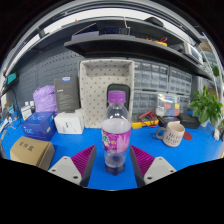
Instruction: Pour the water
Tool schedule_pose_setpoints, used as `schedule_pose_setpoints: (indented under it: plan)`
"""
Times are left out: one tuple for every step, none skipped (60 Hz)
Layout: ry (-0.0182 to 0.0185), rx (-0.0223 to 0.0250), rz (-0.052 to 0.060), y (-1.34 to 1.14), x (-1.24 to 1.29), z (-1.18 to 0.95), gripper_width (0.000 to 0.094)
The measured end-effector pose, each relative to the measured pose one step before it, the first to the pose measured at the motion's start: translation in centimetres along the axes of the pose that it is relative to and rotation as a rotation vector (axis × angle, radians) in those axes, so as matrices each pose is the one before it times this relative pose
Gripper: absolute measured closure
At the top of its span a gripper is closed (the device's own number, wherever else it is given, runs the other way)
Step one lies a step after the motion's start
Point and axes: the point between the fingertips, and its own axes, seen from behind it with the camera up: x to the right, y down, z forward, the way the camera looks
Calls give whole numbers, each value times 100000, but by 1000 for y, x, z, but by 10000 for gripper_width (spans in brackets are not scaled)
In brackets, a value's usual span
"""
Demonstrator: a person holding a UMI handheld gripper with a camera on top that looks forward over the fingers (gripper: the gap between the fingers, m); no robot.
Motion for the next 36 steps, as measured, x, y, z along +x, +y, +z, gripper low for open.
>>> schedule_pose_setpoints:
  plan:
    - [-181, 281, -118, -94, -87, 344, 274]
    - [-14, 312, -191, -123, -41, 359, 273]
    - [473, 274, -233, -117, 49, 347, 273]
    - [393, 241, -348, -121, 66, 338, 273]
    - [528, 257, -353, -108, 68, 308, 274]
    - [457, 408, -360, -102, 84, 310, 274]
    - [433, 265, -228, -78, 98, 310, 275]
    - [385, 236, -97, -62, 103, 299, 273]
    - [250, 255, -41, -43, 77, 276, 273]
    - [-11, 255, 2, -28, 46, 278, 274]
    - [-319, 347, -7, -70, 0, 294, 274]
    - [-550, 645, -28, -74, 34, 347, 277]
    - [-287, 570, 47, -94, -4, 276, 277]
    - [-104, 391, 178, -39, 39, 281, 275]
    - [-34, 125, 155, 1, 45, 273, 276]
    - [-301, -36, 78, 55, -54, 267, 276]
    - [-571, -43, -49, 40, -86, 260, 279]
    - [-564, 43, -126, 26, -68, 232, 281]
    - [189, 488, -269, -124, -83, 349, 279]
    - [-341, 601, -279, 1, -5, 173, 282]
    - [-382, 595, -200, 31, 90, 222, 290]
    - [3, 730, -352, -90, 95, 103, 279]
    - [305, 929, -319, -140, 144, 111, 339]
    - [440, 1019, -210, -177, 153, 97, 399]
    - [-242, 866, -86, -144, -14, 64, 416]
    - [-596, 150, 12, 34, -70, 30, 419]
    - [-511, 578, 157, -79, -50, 58, 439]
    - [171, 330, 436, -41, -88, 248, 450]
    - [16, 195, 621, 19, 74, 38, 462]
    - [-176, 267, 797, -46, 48, -58, 479]
    - [-365, 519, 753, -46, -11, 41, 467]
    - [-354, 379, 527, -6, 6, 9, 511]
    - [-480, 529, 192, -61, 6, 18, 511]
    - [-500, 345, 396, -18, 24, 30, 531]
    - [-568, 201, 255, 3, 24, -17, 537]
    - [-348, 214, 308, 13, 33, -140, 537]
